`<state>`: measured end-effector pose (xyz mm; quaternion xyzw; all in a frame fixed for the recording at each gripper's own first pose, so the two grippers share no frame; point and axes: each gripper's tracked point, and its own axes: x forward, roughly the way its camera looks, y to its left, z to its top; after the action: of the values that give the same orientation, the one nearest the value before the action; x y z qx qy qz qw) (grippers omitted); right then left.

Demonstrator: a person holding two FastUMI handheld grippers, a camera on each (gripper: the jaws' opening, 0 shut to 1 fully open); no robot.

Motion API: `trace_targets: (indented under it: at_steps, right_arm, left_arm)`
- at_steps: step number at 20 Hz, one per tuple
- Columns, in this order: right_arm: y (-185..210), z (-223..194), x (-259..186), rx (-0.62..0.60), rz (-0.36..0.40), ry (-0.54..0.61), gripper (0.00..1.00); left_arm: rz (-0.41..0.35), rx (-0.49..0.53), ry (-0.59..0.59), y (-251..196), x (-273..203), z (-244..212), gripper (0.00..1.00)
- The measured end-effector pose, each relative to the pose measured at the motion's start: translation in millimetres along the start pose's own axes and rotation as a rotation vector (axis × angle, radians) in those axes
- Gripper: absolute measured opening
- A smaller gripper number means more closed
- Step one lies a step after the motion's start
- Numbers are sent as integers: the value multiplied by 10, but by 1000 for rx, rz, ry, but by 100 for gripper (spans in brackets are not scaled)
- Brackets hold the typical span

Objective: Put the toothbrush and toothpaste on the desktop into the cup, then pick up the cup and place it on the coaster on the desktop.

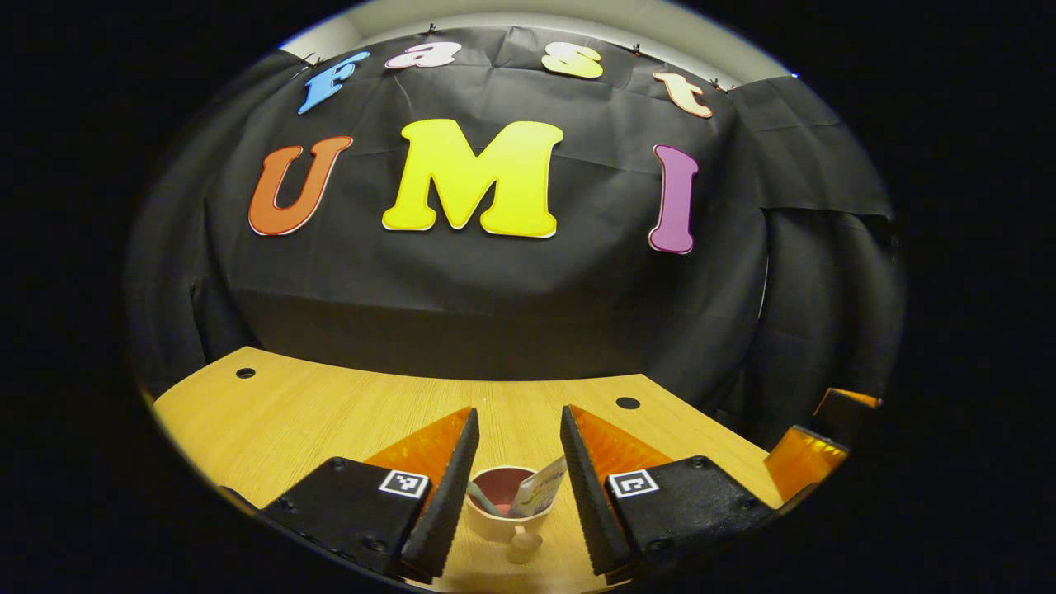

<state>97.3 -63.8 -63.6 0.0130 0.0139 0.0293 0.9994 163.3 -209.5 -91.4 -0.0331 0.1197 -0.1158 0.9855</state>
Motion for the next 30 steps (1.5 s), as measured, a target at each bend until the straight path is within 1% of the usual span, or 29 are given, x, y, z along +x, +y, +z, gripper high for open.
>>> trace_targets:
  at_steps: [1, 2, 3, 4, 5, 6, 7, 8, 9, 10, 12, 13, 14, 16, 18, 23, 24, 25, 26, 27, 28, 29, 30]
  right_arm:
    - [-11, -18, -3, -9, -6, 10, 96]
    - [-20, -28, -7, -18, -16, 15, 94]
    - [-13, -33, -21, -25, -21, 19, 96]
    - [11, -35, -32, -30, -20, 23, 94]
    - [52, -43, -39, -31, -14, 29, 96]
    - [132, -48, -48, -34, 5, 37, 96]
    - [199, -81, -35, -36, 17, 52, 94]
    - [260, -109, -30, -35, 28, 69, 94]
    - [345, -141, -22, -37, 46, 87, 94]
    - [442, -174, -11, -40, 64, 107, 94]
    - [625, -233, 17, -48, 101, 149, 94]
    - [709, -265, 33, -55, 114, 168, 96]
    - [764, -285, 51, -64, 118, 184, 96]
    - [856, -313, 85, -91, 117, 201, 95]
    - [908, -363, 132, -110, 100, 220, 95]
    - [1111, -525, 245, -58, 106, 303, 95]
    - [1137, -530, 271, -52, 105, 309, 98]
    - [1167, -531, 302, -53, 102, 313, 95]
    - [1189, -530, 335, -63, 98, 316, 97]
    - [1209, -536, 368, -74, 95, 321, 95]
    - [1237, -544, 399, -91, 92, 328, 97]
    - [1249, -561, 441, -112, 85, 338, 95]
    - [1259, -581, 478, -130, 82, 355, 95]
  left_arm:
    - [-6, -2, -5, 6, -61, 37, 69]
    - [-6, -6, -14, 26, -134, 79, 78]
    - [-4, -8, -24, 69, -221, 124, 82]
    - [4, -12, -33, 129, -301, 159, 89]
    - [15, -14, -41, 195, -373, 184, 91]
    - [26, -12, -43, 265, -464, 204, 92]
    - [31, -7, -46, 308, -539, 209, 95]
    - [36, 3, -49, 368, -618, 243, 100]
    - [50, 20, -52, 442, -697, 276, 92]
    - [62, 38, -63, 516, -782, 324, 99]
    - [87, 64, -89, 650, -945, 400, 99]
    - [98, 68, -98, 717, -1025, 426, 100]
    - [107, 71, -104, 768, -1115, 434, 99]
    - [106, 75, -108, 852, -1265, 420, 99]
    - [116, 77, -118, 967, -1405, 443, 99]
    - [153, 66, -102, 1276, -1660, 341, 99]
    - [155, 60, -113, 1319, -1698, 354, 99]
    - [156, 59, -129, 1353, -1733, 396, 99]
    - [166, 65, -134, 1391, -1754, 421, 99]
    - [177, 71, -146, 1428, -1782, 440, 99]
    - [174, 70, -160, 1433, -1796, 476, 99]
    - [159, 67, -164, 1395, -1796, 481, 99]
    - [148, 62, -166, 1379, -1807, 486, 99]
